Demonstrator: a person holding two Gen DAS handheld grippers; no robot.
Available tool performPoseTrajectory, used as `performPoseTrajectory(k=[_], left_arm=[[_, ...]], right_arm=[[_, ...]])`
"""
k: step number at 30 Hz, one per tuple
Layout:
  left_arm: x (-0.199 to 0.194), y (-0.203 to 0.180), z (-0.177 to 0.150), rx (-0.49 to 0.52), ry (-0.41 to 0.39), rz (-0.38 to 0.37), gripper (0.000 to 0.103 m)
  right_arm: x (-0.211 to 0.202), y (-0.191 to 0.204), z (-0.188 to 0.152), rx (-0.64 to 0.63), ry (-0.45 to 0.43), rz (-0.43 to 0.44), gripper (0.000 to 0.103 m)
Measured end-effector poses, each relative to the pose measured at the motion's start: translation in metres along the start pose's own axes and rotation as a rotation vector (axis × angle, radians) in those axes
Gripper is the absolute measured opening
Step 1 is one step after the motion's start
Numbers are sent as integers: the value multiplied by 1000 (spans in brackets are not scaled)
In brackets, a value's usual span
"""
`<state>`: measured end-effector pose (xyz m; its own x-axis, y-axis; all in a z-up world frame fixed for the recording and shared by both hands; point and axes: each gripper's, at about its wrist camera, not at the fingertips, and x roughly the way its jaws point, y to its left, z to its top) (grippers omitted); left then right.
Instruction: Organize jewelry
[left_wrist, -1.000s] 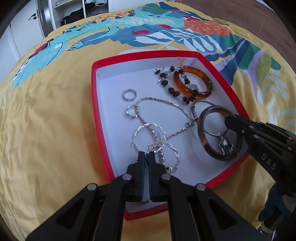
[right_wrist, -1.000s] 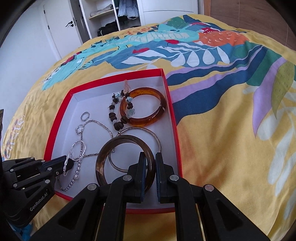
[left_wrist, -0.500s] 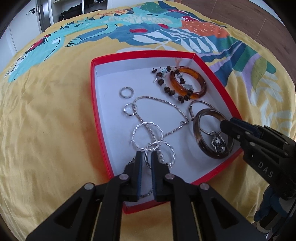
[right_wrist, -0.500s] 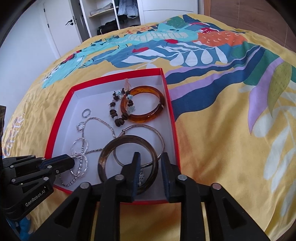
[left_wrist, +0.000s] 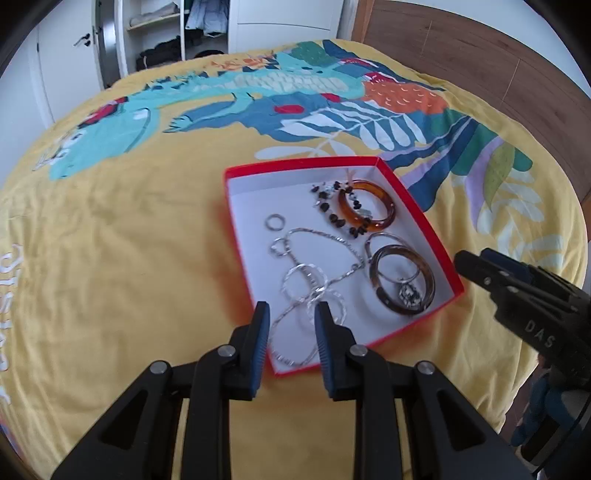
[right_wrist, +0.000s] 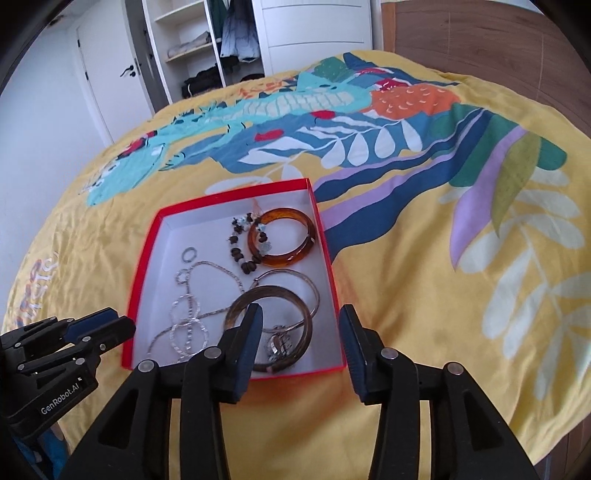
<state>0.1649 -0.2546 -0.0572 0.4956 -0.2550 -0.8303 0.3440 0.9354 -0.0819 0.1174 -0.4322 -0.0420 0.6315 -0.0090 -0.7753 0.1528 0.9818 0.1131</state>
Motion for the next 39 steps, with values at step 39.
performPoseTrajectory(k=[39], left_arm=[[-211, 112, -129, -222, -183, 218, 29]], right_arm=[[-168, 127, -78, -164, -157, 129, 72]])
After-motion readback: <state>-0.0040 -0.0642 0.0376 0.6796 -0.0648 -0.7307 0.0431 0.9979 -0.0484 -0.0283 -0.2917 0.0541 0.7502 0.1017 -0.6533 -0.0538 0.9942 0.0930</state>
